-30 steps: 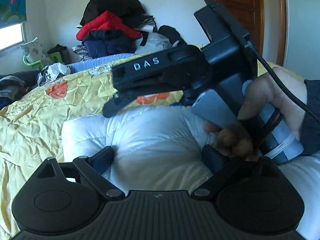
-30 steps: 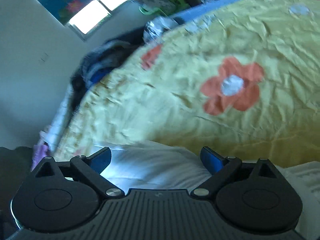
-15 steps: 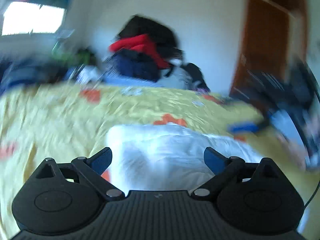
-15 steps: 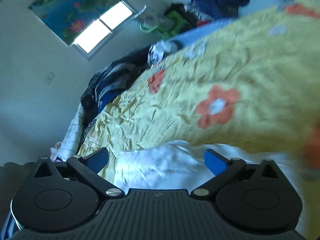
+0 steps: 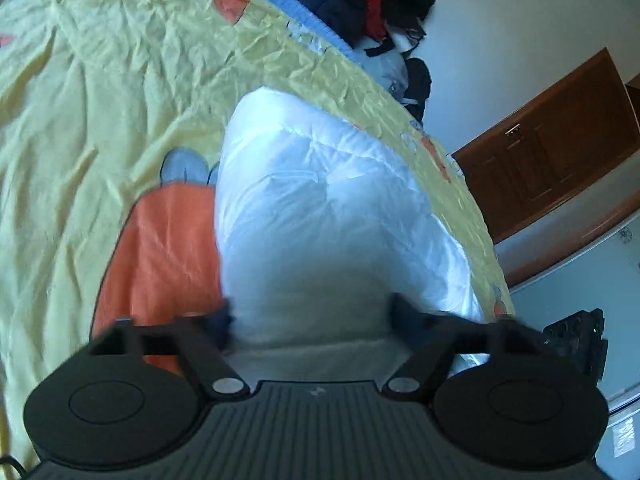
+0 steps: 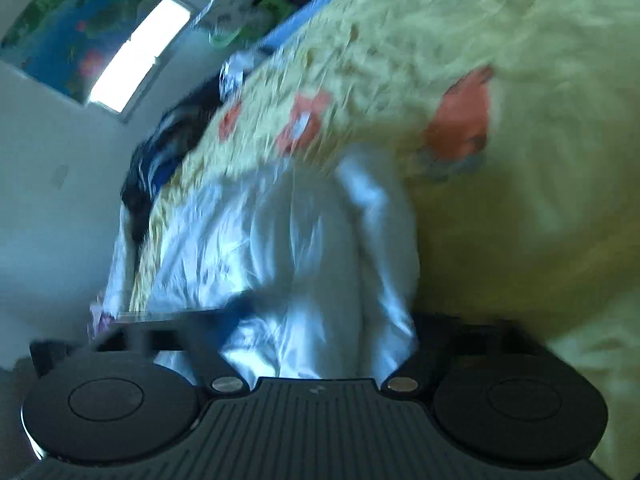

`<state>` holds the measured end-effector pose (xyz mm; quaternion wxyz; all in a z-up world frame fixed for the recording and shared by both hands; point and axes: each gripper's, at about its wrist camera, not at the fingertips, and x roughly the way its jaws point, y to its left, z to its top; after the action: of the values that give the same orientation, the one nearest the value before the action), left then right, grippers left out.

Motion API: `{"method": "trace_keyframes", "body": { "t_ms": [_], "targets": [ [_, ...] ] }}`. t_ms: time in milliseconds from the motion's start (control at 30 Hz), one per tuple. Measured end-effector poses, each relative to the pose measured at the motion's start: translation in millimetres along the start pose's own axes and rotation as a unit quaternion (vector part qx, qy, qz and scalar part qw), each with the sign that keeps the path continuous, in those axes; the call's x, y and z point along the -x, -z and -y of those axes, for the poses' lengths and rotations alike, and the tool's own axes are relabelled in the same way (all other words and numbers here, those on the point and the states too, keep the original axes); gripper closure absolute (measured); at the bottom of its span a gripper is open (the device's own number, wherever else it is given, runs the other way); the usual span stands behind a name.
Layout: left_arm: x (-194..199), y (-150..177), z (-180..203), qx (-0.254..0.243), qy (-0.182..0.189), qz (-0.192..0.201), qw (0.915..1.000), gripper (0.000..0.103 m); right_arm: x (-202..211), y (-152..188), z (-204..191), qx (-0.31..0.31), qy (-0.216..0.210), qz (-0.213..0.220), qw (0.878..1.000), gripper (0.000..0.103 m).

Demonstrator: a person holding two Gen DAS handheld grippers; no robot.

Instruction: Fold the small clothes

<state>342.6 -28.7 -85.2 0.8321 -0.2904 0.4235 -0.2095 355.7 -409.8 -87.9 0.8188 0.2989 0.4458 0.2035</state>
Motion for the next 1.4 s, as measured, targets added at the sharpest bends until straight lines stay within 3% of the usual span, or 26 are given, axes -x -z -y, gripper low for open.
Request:
{"method": "trace_keyframes", "body": {
  "t_ms": [67,167,300,400,433,533,567,633,733,833,933,1100,1133,1200,1233,1267,1333,1400],
  "targets": [
    [10,-6,6,-0.022,-0.012,0.014,0.9996,0.053,-4,1,-12,0.021,-0.001,0.005,1.000,0.058],
    [35,-18,10,-0.026,-0.029,0.048,0.9981,0.053,-2,-9,-35,0.035,-0.036,0.022,0.999,0.070],
    [58,-38,2,-0.046,-0.068,0.093,0.9923,0.053,-29,-26,-69,0.048,-0.082,0.029,0.995,0.070],
    [53,-46,-22,-0.033,-0.100,0.086,0.9906,0.051,-65,-34,-85,0.052,-0.079,0.017,0.995,0.070],
    [47,-46,-31,-0.030,-0.111,0.081,0.9901,0.044,-75,-34,-85,0.052,-0.070,0.013,0.996,0.071],
    [41,-36,-48,-0.029,-0.125,0.101,0.9866,0.019,-100,-33,-74,0.025,-0.053,0.003,0.998,0.061],
    [43,-32,-47,-0.033,-0.133,0.110,0.9845,0.013,-101,-31,-68,0.008,-0.051,0.002,0.999,0.045],
    [50,-28,-46,-0.030,-0.127,0.121,0.9840,0.012,-96,-27,-59,-0.024,-0.050,-0.005,0.998,0.031],
    [83,-18,-51,-0.004,-0.067,0.145,0.9872,0.012,-67,-19,-50,-0.059,-0.078,0.006,0.995,0.027],
    [107,-6,-63,0.012,-0.036,0.146,0.9886,0.009,-30,-9,-42,-0.054,-0.082,0.027,0.995,0.000],
    [106,6,-74,0.037,-0.019,0.101,0.9940,0.009,-21,6,-39,-0.053,-0.089,-0.001,0.995,0.001],
    [81,23,-70,0.017,0.005,0.037,0.9992,0.009,-48,36,-51,-0.031,-0.090,-0.074,0.993,0.012],
    [77,25,-70,0.019,0.005,0.034,0.9992,0.009,-49,45,-58,-0.011,-0.098,-0.063,0.993,0.017],
    [76,24,-72,0.020,0.004,0.029,0.9994,0.023,-56,51,-69,0.023,-0.094,-0.063,0.993,0.022],
    [79,21,-75,0.023,0.007,0.024,0.9994,0.040,-59,51,-73,0.028,-0.093,-0.069,0.993,0.030],
    [84,15,-79,0.026,0.016,0.017,0.9994,0.051,-60,50,-75,0.031,-0.095,-0.074,0.992,0.041],
    [93,2,-87,0.025,0.032,0.000,0.9992,0.056,-57,47,-80,0.053,-0.101,-0.078,0.990,0.053],
    [95,-1,-83,0.006,0.011,-0.004,0.9999,0.056,-54,48,-88,0.073,-0.111,-0.084,0.988,0.061]
  ]
}}
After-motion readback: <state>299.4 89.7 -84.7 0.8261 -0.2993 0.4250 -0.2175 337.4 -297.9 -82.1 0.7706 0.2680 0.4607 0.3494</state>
